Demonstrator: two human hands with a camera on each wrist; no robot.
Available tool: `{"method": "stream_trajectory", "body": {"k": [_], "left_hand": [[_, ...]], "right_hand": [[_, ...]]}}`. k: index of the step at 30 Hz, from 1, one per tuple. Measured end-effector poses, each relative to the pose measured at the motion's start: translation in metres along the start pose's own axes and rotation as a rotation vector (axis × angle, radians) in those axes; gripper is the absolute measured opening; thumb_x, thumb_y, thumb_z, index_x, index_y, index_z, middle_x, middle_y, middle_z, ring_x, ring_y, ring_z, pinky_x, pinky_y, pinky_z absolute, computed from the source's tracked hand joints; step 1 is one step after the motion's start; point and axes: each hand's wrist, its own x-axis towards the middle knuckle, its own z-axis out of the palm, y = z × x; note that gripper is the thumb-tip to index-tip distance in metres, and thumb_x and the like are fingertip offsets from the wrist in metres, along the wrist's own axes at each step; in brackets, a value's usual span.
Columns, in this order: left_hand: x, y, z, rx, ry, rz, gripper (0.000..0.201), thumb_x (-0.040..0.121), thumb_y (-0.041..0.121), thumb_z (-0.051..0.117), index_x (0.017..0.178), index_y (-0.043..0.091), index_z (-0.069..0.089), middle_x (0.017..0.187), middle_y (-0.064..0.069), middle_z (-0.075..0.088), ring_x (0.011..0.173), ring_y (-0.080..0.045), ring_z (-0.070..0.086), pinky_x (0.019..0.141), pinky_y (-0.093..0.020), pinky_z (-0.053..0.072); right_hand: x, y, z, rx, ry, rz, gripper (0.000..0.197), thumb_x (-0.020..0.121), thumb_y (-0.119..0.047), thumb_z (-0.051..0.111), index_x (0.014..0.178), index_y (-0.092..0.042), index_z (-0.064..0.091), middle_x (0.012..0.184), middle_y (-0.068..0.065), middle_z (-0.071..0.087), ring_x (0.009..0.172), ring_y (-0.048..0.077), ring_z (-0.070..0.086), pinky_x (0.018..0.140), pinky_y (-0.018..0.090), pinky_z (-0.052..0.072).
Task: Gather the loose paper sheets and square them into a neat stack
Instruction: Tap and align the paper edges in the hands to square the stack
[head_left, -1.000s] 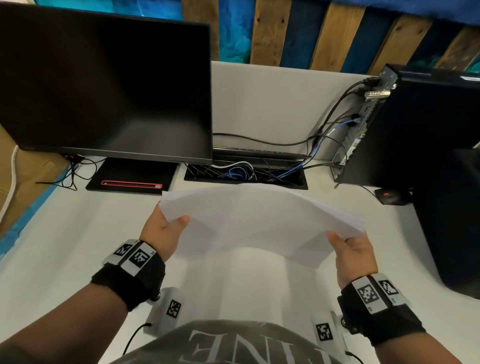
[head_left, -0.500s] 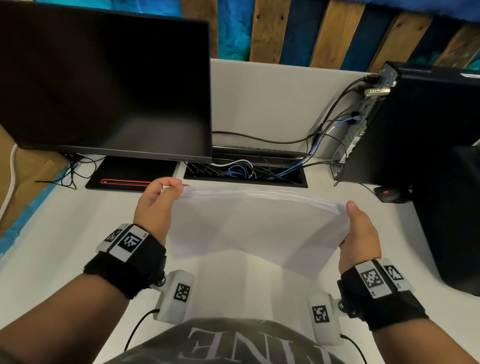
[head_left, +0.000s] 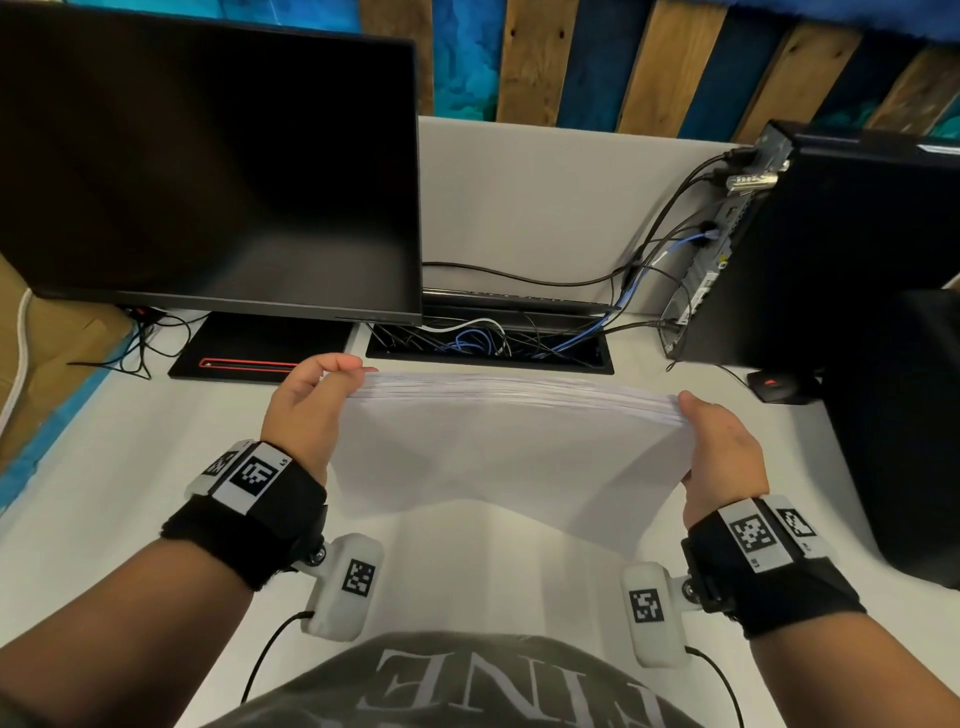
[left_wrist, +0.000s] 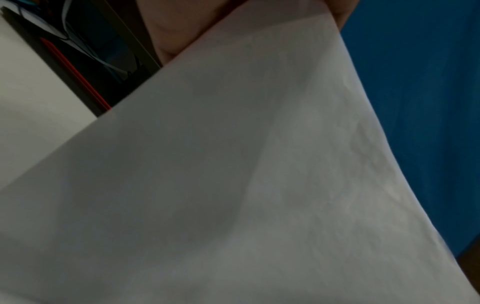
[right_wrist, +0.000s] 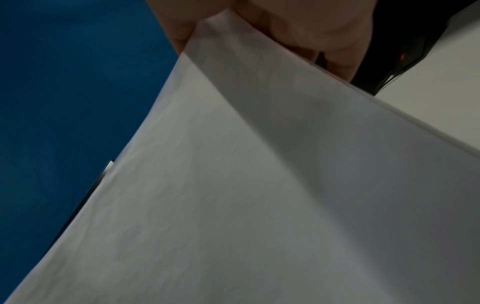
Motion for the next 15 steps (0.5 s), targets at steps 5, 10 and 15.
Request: {"method": "stream_trajectory", "body": {"k": [5, 10, 15], "left_hand": [[0.0004, 0.0009, 0.0002, 0.013, -0.012, -0.004, 0.024, 0.083, 0.011, 0.052, 0.068, 0.026, 0.062, 0.089, 0.004, 0.069, 0.096, -0.024, 0.056, 0.098, -0.044, 0.042], [0.0022, -0.0003, -0.0009, 0.048, -0.02, -0.011, 0.026, 0.081, 0.017, 0.053, 0.063, 0.03, 0.066, 0.091, 0.006, 0.07, 0.097, -0.023, 0.057, 0.101, -0.048, 0.041], [0.002, 0.0, -0.0008, 0.057, -0.013, -0.011, 0.023, 0.082, 0.017, 0.053, 0.066, 0.029, 0.066, 0.091, 0.005, 0.07, 0.097, -0.023, 0.057, 0.101, -0.049, 0.041]], "right_hand": [[0.0028, 0.0021, -0.0027, -0.018, -0.023, 0.032, 0.048, 0.088, -0.03, 0.054, 0.131, -0.01, 0.048, 0.112, 0.012, 0.055, 0.092, 0.021, 0.052, 0.085, 0.037, 0.043], [0.0062, 0.0017, -0.0003, -0.011, -0.022, 0.018, 0.042, 0.087, -0.028, 0.057, 0.119, -0.001, 0.056, 0.078, -0.007, 0.057, 0.068, 0.007, 0.052, 0.083, 0.039, 0.043], [0.009, 0.0026, 0.0006, -0.009, -0.027, 0.026, 0.039, 0.087, -0.027, 0.057, 0.117, -0.002, 0.057, 0.075, -0.009, 0.056, 0.067, 0.006, 0.051, 0.079, 0.036, 0.041]]}}
